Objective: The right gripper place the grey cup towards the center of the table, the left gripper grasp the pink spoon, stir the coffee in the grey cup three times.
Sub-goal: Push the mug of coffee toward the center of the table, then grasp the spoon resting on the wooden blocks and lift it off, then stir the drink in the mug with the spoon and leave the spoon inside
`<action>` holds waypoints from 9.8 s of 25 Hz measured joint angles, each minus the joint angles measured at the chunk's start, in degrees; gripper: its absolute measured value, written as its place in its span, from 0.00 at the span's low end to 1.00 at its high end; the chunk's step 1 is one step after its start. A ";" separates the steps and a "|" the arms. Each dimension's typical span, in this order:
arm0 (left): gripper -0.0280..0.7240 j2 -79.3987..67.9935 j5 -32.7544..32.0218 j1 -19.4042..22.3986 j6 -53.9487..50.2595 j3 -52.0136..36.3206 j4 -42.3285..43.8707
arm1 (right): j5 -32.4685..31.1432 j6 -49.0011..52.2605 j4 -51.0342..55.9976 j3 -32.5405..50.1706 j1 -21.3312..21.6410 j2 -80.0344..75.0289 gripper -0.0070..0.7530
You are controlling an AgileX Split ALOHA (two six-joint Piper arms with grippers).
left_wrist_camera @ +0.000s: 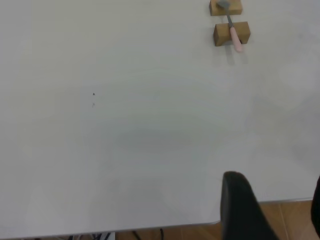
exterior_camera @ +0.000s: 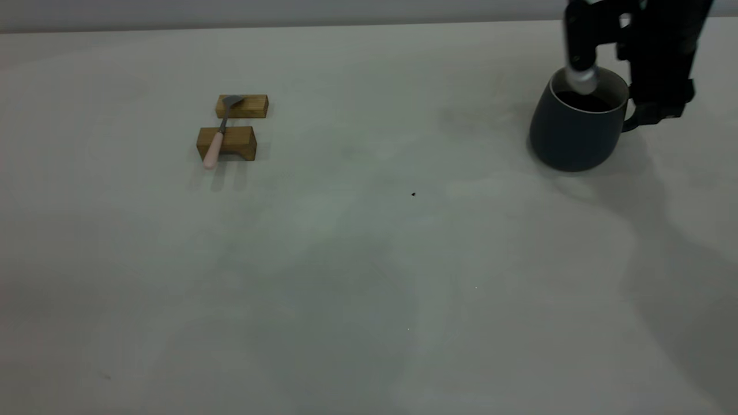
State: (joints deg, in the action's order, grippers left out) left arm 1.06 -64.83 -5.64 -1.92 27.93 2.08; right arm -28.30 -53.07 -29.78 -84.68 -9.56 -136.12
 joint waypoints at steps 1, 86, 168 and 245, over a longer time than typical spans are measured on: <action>0.59 0.00 0.00 0.00 0.00 0.00 0.00 | 0.03 -0.65 -0.27 0.00 -0.72 -0.12 0.79; 0.59 0.00 0.00 0.00 0.00 0.00 -0.01 | -38.28 57.06 27.60 56.69 6.93 131.94 0.79; 0.89 -135.98 35.16 -10.41 -18.02 55.55 3.49 | -38.28 55.53 27.54 56.69 7.37 135.04 0.78; 0.25 -158.80 -1.92 -12.14 -56.53 93.62 -77.54 | -38.28 55.48 27.54 56.69 7.37 135.04 0.78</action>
State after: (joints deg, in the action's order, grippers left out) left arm -157.74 -66.75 -17.79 -58.46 121.55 -75.46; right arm -66.58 2.41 -2.23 -27.99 -2.18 -1.09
